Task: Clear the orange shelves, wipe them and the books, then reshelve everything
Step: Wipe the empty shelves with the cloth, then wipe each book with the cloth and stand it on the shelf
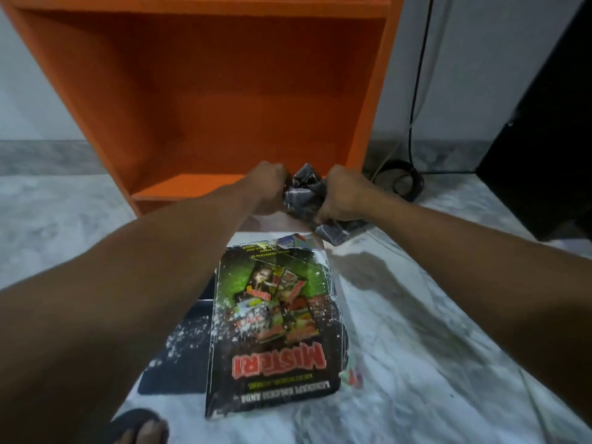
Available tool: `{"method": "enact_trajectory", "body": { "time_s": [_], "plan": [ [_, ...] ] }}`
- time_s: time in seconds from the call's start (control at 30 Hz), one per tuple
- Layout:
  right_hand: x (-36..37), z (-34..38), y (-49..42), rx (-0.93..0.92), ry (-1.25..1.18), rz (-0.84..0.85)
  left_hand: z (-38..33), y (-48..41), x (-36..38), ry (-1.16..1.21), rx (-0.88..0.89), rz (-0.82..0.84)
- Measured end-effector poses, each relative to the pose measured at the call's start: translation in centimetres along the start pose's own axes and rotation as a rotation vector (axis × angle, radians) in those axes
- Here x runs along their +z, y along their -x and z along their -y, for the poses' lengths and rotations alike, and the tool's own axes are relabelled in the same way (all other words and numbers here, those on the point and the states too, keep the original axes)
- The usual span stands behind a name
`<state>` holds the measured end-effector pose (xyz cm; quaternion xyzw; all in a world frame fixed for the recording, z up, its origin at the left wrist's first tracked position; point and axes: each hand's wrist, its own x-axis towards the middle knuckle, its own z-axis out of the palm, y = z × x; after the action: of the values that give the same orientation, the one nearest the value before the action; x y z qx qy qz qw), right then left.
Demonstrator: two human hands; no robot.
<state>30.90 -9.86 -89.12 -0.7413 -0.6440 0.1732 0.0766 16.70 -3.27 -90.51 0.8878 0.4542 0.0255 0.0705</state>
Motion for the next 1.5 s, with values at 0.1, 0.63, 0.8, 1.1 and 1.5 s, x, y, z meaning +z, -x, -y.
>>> {"method": "enact_trajectory", "body": {
  "time_s": [0.1,0.63,0.8,1.1,1.5],
  "plan": [
    [1.8,0.4,0.9,-0.077,0.002,-0.004,0.0,2.5,0.7,-0.029,-0.081,0.037],
    [3.5,3.9,2.1,-0.237,-0.023,0.118,2.3,8.6,0.8,-0.087,-0.242,0.065],
    [3.9,3.4,1.9,-0.208,0.03,0.087,3.1,7.6,1.9,0.035,-0.245,0.082],
    [4.1,3.0,2.1,-0.103,0.14,0.054,4.1,5.2,7.8,0.115,-0.288,0.132],
    [6.1,1.7,3.0,-0.02,0.156,-0.002,7.0,3.3,11.5,0.361,-0.691,0.195]
  ]
}}
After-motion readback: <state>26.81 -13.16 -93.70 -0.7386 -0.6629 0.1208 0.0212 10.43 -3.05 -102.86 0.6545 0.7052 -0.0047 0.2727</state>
